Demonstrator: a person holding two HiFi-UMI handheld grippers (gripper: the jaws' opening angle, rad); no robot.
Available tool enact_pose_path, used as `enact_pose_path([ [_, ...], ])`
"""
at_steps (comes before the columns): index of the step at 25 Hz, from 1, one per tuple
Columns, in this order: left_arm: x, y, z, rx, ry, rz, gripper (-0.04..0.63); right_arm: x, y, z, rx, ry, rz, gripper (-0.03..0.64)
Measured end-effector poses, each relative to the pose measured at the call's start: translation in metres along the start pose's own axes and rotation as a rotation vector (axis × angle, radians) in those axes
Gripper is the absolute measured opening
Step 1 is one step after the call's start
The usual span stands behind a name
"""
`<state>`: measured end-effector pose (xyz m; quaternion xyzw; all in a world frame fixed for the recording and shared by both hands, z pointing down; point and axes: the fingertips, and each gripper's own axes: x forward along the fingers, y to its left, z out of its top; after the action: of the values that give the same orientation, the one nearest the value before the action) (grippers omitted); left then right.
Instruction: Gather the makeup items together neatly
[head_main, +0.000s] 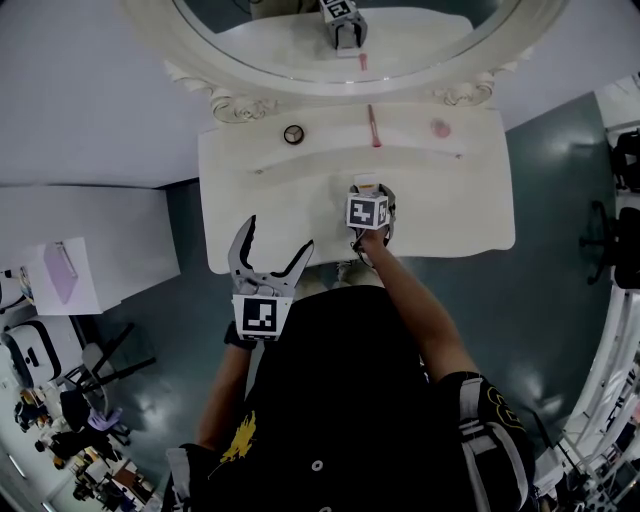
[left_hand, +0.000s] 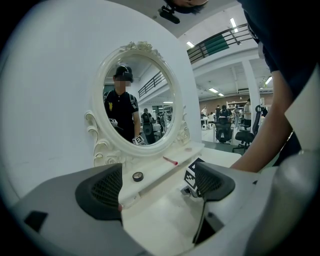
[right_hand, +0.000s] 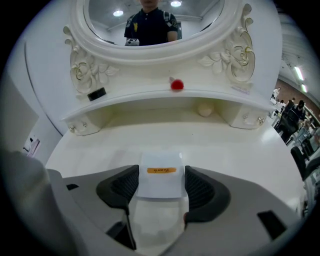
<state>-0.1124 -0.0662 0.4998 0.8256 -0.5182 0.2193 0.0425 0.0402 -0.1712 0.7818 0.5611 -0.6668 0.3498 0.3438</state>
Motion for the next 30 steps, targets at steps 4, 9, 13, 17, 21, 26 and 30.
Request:
enact_pose_path([
  [4,0.001,-0.002,0.000,0.003,-0.002,-0.009,0.456,0.001,0.000,-0.003,0.002,0.025,0.003,0.314],
  [9,0.002,0.000,0.002,0.002,-0.012,-0.004,0.456,-0.003,0.012,-0.010,0.009,0.011,0.093,0.466],
  [13,-0.001,0.006,0.003,-0.009,-0.056,0.013,0.456,-0.031,0.011,-0.009,-0.051,-0.090,0.098,0.480],
  [17,-0.004,0.016,-0.003,-0.002,-0.001,0.031,0.456,-0.054,-0.003,0.051,-0.165,-0.235,0.038,0.479],
  [21,-0.015,0.019,-0.011,-0.021,0.008,0.054,0.456,-0.057,-0.010,0.127,-0.205,-0.351,0.013,0.462],
  [26,-0.024,0.027,-0.011,-0.026,0.014,0.086,0.456,-0.028,-0.012,0.170,-0.267,-0.293,0.018,0.280],
  [30,-0.027,0.034,-0.015,-0.041,0.022,0.106,0.456,-0.016,-0.011,0.160,-0.352,-0.251,0.007,0.061],
])
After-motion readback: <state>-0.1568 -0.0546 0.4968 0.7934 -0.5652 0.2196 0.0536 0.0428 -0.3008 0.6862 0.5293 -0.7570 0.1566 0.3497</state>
